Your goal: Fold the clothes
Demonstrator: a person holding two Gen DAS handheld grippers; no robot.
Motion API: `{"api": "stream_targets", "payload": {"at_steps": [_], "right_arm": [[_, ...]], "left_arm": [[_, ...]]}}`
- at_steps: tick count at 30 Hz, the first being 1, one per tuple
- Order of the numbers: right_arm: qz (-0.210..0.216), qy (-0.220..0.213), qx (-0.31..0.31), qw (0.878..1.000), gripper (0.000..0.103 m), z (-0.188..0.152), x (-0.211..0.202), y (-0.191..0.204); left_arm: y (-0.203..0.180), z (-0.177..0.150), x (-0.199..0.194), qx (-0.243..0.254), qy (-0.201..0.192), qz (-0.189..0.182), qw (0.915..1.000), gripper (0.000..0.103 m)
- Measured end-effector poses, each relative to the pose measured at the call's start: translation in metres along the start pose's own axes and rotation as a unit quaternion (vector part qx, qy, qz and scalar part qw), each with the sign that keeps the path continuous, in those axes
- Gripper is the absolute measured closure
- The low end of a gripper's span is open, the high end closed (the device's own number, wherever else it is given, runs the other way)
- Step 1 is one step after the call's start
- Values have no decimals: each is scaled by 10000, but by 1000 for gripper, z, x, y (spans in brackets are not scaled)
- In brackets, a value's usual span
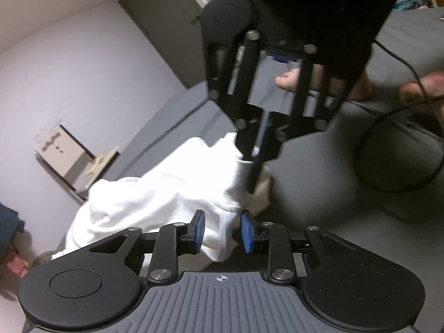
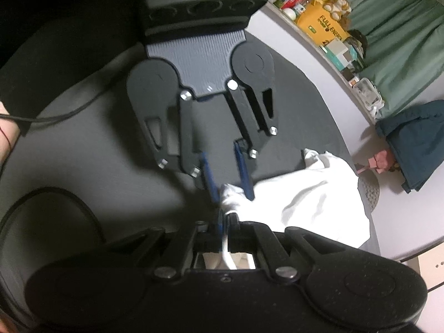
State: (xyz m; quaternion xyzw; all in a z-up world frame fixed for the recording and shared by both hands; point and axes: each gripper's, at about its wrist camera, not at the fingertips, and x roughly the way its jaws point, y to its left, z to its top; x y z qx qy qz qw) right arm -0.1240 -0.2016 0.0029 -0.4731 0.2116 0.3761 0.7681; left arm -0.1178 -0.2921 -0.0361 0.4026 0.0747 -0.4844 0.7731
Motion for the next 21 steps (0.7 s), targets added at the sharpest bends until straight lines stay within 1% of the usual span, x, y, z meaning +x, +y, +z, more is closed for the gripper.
{"api": "stream_targets", "payload": {"at_steps": [2,3,4,8,9,11,13,14,15,16,18,21], "right_arm": [[-5,-33,-21,10000,100,0,-1,1],[-12,-49,-30,10000,100,0,-1,1],[-22,-65,-34,10000,100,1,-2,2],[-58,-113,-44,9999,100,0,-3,1],[-83,-114,-45,9999,100,0,-3,2],[-158,-105,-23,9998,99,-1,-2,2],[-234,-95,-1,9997,92,-2,-2,3],[-267,-81,27,9996,84,-3,-1,3],[-294,-31,95,9995,79,-4,0,1],[-324,53,181,9993,78,-6,2,-1],[-521,279,415,9974,69,-11,7,-8],[-907,656,804,9905,62,-19,14,-22]], "left_arm": [[3,0,1,-60,-22,-15,10000,75],[3,0,1,-71,-16,-25,10000,90],[4,0,2,-80,-9,-34,10000,95],[2,0,4,-18,51,56,10000,97],[2,0,5,3,66,91,9999,100],[1,0,5,65,75,196,9998,100],[1,0,5,88,74,406,9991,100],[3,0,5,37,86,547,9985,100],[8,-1,5,-55,118,714,9974,100],[13,-2,5,-148,152,884,9959,100],[25,-6,5,-386,299,1319,9901,100],[48,-17,3,-726,513,1851,9787,100]]}}
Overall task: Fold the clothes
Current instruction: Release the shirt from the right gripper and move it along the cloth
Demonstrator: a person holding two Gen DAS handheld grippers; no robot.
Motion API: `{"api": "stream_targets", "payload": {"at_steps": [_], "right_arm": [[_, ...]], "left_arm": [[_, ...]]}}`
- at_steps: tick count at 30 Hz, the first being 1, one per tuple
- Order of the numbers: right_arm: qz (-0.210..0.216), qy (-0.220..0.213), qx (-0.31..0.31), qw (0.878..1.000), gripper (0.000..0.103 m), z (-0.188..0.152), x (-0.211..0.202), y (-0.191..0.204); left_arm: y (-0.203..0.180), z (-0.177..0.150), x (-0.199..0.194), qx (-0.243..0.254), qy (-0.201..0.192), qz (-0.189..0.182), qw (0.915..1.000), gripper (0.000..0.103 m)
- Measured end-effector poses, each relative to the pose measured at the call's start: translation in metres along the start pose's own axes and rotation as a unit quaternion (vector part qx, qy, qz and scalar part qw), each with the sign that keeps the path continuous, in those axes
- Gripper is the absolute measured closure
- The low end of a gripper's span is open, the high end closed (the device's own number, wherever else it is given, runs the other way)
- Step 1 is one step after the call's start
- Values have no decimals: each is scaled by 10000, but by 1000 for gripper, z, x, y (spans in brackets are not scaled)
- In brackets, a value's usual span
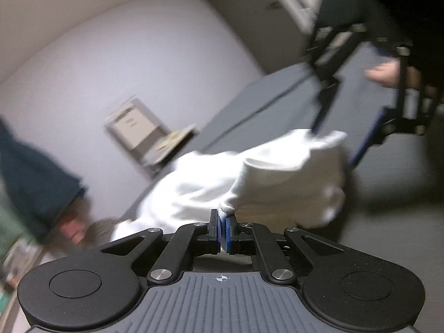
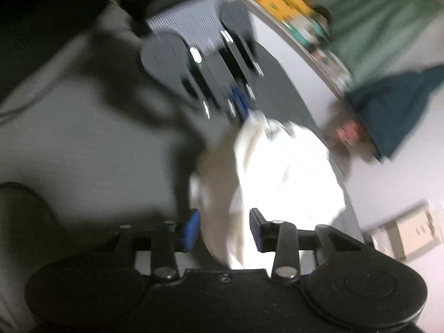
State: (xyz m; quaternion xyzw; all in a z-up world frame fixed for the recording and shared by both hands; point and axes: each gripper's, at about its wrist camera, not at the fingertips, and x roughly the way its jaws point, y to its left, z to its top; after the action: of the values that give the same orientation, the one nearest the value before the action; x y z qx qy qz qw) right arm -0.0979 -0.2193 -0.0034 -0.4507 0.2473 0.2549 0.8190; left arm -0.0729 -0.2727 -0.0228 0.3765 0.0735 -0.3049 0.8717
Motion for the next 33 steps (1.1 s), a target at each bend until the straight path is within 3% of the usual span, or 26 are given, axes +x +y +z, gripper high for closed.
{"api": "stream_targets", "payload": {"at_steps": [3,5,10,13,15,16,20,23,27,30,32,33], "right_arm": [[-319,423,407,9978,62,-5,12,-14],[-306,688,589,9954,62,-9,21,-19],[634,565,232,9961,60,0,28,2],[892,498,244,9945,44,12,36,13],[590,566,474,9955,30,18,49,14],[391,648,646,9950,29,21,55,10],[-127,576,882,9944,36,26,69,2],[-254,273,250,9990,40,22,62,13],[-389,73,-374,9985,40,17,52,25],[-63,-59,-359,9993,40,21,51,28],[166,-118,-325,9993,40,29,55,30],[221,-126,-333,9991,47,34,58,34]], "left_arm": [[23,-8,5,-257,206,584,9977,100],[41,-13,7,-567,281,790,9949,100],[68,-25,5,-1339,325,857,9867,100],[71,-32,3,-1438,316,799,9859,100],[75,-36,5,-1561,325,785,9841,100],[77,-39,6,-1646,336,776,9827,100],[86,-52,13,-1970,432,769,9764,100],[88,-62,18,-2038,562,982,9725,100],[111,-78,21,-2837,587,1177,9499,100],[130,-91,22,-3528,577,1236,9257,100],[127,-93,23,-3475,612,1253,9273,100],[125,-93,24,-3420,628,1268,9290,100]]}}
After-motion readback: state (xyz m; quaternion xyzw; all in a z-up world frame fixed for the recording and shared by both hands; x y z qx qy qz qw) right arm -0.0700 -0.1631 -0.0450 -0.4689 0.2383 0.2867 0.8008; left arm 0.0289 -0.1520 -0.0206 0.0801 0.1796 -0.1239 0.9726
